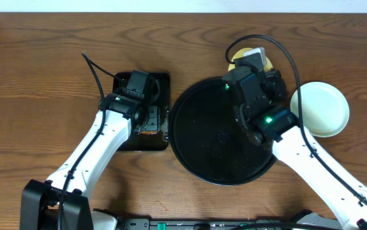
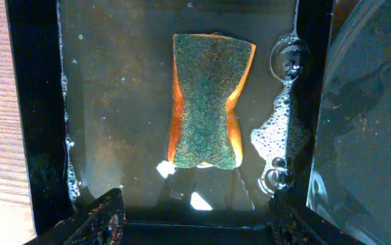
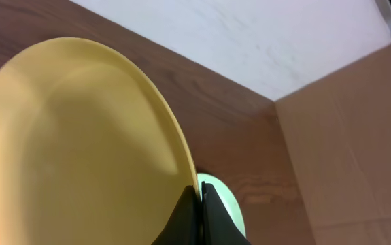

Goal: Clean dirty plates on tray and stack at the side
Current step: 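Lift the yellow plate up and right with the right gripper, then lower the yellow plate onto the green plate stack and release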

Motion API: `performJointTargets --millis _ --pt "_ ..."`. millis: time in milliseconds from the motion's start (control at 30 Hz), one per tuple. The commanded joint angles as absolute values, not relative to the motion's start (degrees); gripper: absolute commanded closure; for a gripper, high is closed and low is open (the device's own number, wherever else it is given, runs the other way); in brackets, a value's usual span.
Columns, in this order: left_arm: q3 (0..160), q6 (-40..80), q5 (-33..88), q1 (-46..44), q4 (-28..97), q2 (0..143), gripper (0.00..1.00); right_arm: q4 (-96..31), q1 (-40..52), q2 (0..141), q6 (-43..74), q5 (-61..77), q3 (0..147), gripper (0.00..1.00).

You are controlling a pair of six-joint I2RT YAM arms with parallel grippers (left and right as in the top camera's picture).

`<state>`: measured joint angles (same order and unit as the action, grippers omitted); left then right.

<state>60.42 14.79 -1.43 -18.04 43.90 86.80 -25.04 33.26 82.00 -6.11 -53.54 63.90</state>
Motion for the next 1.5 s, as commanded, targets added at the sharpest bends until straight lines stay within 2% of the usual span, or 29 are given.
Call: performJointTargets --millis 0,200,400,733,1000,1167,1467 --pt "60.9 15.1 -1.0 -17.7 44.1 86.8 0.31 -26.0 29.5 80.9 -2.1 -53.1 63.9 0.99" --pt "60.9 15.1 -1.0 -17.7 44.1 86.8 0.31 -29.5 19.5 80.9 6.0 -42.4 63.9 0.99" --pt "60.9 15.1 -1.0 -17.7 44.1 86.8 0.31 -32.4 4.1 80.9 12.8 -32.5 63.9 0.99" --pt "60.9 15.1 -1.0 -17.7 44.1 86.8 0.31 -33.9 -11.6 83.5 14.3 -21.9 63.2 0.99" --pt "60.9 15.1 -1.0 -17.7 44.1 86.8 0.31 -33.6 -17.1 89.0 15.6 -18.2 63.2 0.98" --pt "60.9 15.1 -1.0 -17.7 44.1 86.8 0.31 -33.2 -17.2 89.7 15.6 -13.9 63.2 0.8" --pt "60.9 15.1 -1.0 -17.7 44.1 86.8 0.31 -35.0 -17.2 89.7 15.6 -2.5 63.2 0.72"
